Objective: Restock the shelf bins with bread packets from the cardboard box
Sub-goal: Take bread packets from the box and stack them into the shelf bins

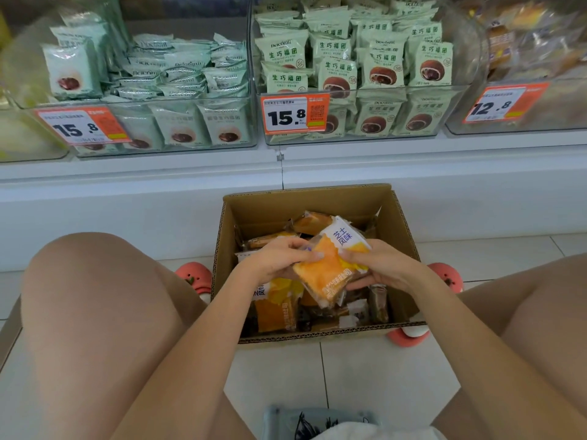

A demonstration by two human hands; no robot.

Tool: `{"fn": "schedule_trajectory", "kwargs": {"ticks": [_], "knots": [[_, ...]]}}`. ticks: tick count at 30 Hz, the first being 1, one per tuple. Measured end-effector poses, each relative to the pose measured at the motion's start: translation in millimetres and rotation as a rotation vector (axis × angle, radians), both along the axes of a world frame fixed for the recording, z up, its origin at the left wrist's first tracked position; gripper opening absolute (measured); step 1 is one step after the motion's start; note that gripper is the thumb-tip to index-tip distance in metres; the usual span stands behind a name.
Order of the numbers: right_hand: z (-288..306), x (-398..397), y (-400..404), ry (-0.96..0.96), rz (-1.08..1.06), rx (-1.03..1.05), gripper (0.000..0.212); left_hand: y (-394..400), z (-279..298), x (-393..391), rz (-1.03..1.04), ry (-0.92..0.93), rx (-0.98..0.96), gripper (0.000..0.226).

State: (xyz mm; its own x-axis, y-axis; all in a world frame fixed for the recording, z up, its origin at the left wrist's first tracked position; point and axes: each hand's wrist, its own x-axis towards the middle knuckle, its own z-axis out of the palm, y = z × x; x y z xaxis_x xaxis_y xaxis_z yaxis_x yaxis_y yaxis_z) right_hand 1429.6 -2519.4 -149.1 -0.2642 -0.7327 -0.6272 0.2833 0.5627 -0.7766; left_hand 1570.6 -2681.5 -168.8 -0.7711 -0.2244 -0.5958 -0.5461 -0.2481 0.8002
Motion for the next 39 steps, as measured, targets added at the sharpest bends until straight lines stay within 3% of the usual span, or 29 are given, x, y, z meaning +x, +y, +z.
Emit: {"fn": "schedule_trajectory", "kwargs": {"ticks": [3, 5, 10, 14, 20, 25, 31, 35, 39], "knots": [[-0.7, 1.1, -3.4, -0.063, -0.188, -0.054, 0.036, -4.3, 0.1, 2.8, 0.232, 0.063, 0.240, 0.033], [-0.2, 1.9, -6.3, -0.088, -0.278, -0.099, 0.032, -4.0, 4.2, 3.0, 0.280, 0.111, 0.360, 0.031], [-1.5, 9.8, -13.5, -0.041, -0.351, -0.133, 0.022, 0.8, 9.4, -2.5, 0.212, 0.084, 0.289, 0.045], [-1.5, 7.1, -10.9, 0.042, -0.294, -0.156, 0.027, -3.5, 12.1, -3.0, 0.249, 0.097, 0.208, 0.030], [7.2, -0.9, -10.0, -0.090, -0.333, -0.263, 0.042, -1.0, 21.5, -4.9, 0.286, 0.166, 0.273, 0.035], [23.4, -5.5, -12.4, 0.084, -0.239, -0.212, 0.044, -6.3, 41.1, -2.0, 0.162, 0.192, 0.087, 0.041], [82.4, -22.4, -26.1, 0.043, -0.300, -0.336, 0.027, -24.2, 100.9, -5.5, 0.087, 0.288, -0.200, 0.038], [149.5, -43.7, -45.4, 0.177, -0.319, -0.459, 0.022, -37.9, 174.0, -16.7, 0.015, 0.415, -0.388, 0.035], [248.5, -68.1, -65.0, 0.366, -0.318, -0.693, 0.024, -64.1, 259.7, -39.6, 0.211, 0.633, -0.489, 0.038]]}}
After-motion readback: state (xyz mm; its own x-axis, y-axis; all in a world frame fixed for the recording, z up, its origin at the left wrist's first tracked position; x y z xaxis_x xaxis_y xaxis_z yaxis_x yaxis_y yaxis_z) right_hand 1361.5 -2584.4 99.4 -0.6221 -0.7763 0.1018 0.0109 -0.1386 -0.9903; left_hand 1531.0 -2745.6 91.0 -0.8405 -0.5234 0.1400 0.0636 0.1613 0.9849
